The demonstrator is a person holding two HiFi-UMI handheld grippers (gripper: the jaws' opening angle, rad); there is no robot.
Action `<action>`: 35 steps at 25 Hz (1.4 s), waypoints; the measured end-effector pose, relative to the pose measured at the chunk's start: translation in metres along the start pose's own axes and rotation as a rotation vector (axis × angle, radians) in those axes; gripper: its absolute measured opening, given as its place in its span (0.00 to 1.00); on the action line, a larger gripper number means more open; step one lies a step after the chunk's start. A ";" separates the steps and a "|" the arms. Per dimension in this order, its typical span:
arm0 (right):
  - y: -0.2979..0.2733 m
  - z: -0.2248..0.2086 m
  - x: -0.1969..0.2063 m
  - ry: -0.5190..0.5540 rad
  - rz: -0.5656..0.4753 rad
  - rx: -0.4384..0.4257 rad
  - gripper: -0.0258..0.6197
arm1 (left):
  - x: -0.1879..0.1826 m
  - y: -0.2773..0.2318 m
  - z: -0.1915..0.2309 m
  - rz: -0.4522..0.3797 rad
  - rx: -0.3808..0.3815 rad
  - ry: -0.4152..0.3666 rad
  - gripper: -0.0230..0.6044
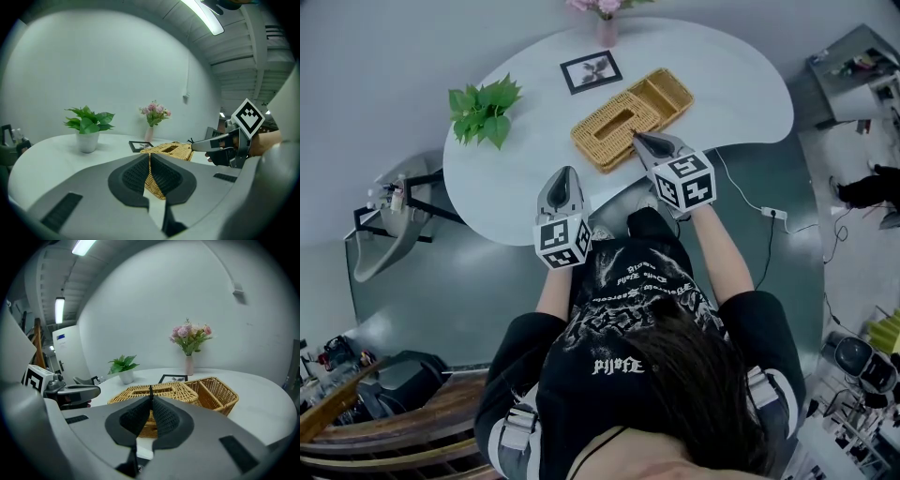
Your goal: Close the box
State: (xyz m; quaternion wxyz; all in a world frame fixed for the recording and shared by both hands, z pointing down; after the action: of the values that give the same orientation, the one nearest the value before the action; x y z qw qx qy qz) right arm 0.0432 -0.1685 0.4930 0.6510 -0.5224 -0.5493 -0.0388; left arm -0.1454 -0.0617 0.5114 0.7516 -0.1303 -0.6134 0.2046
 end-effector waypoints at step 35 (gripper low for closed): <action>-0.015 -0.003 0.037 -0.105 0.015 0.038 0.12 | 0.002 0.001 -0.002 0.002 0.000 -0.001 0.08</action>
State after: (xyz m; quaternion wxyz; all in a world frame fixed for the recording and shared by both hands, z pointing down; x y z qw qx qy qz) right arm 0.0509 -0.1581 0.5310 0.6313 -0.5155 -0.5794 0.0040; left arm -0.1430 -0.0600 0.5123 0.7513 -0.1306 -0.6135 0.2053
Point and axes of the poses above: the fingertips, and each gripper's own axes: y backward along the fingers, z to its left, x out of its underside, the point moved 7 cm from there along y, backward along the fingers, and after that the axes turned 10 degrees about z, right-handed, at the moved point
